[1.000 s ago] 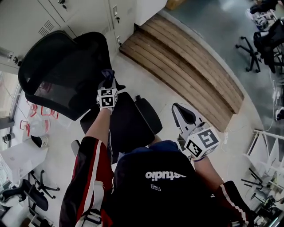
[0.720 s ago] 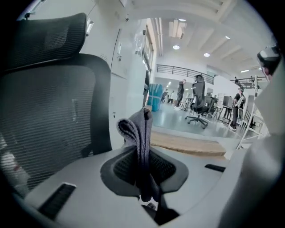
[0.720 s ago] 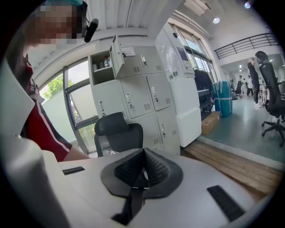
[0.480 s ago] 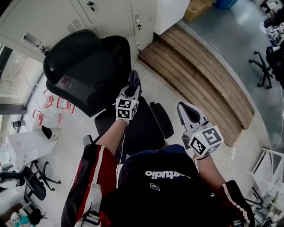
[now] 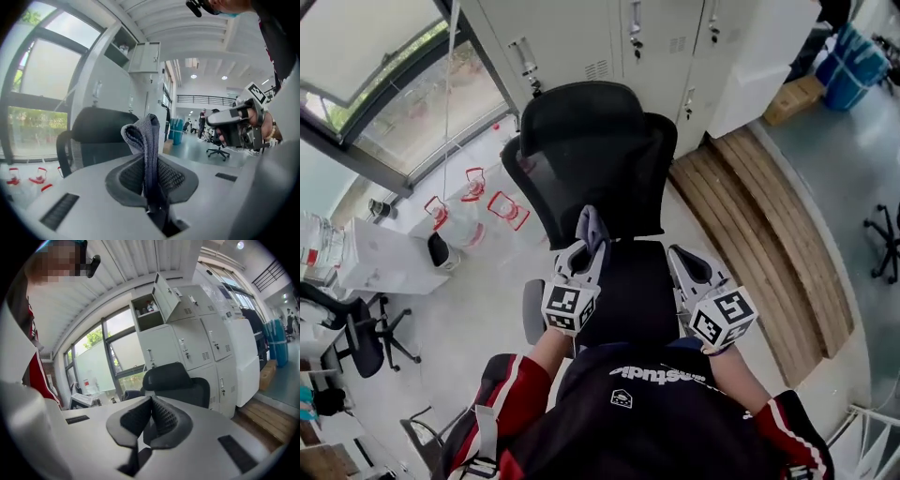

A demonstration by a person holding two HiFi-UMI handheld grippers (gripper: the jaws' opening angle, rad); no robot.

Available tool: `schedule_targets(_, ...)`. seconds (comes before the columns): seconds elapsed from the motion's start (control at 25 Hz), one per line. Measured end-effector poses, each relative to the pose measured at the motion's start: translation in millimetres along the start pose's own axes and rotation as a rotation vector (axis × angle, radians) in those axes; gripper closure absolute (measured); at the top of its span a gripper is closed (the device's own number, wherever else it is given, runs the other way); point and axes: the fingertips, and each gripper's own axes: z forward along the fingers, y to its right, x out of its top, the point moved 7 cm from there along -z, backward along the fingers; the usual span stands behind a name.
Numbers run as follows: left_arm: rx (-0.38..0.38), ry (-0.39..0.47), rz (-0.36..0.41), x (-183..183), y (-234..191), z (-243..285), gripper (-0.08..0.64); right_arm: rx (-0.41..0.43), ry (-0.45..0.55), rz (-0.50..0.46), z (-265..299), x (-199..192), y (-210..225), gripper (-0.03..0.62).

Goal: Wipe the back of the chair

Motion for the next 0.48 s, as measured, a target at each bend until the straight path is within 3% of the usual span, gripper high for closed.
schedule_targets(0.24,0.077,0.061,0.026,31.9,-37.6,-97.3,0.503,0.084,-0.001,-0.049,28.3,2.0,-83.2,0.577)
schedule_targets(0.48,0.057,0.104,0.030,48.3,-60.9,-146.4,0.503,0.056,0.038,-0.079,34.7,2.0,-134.6,0.577)
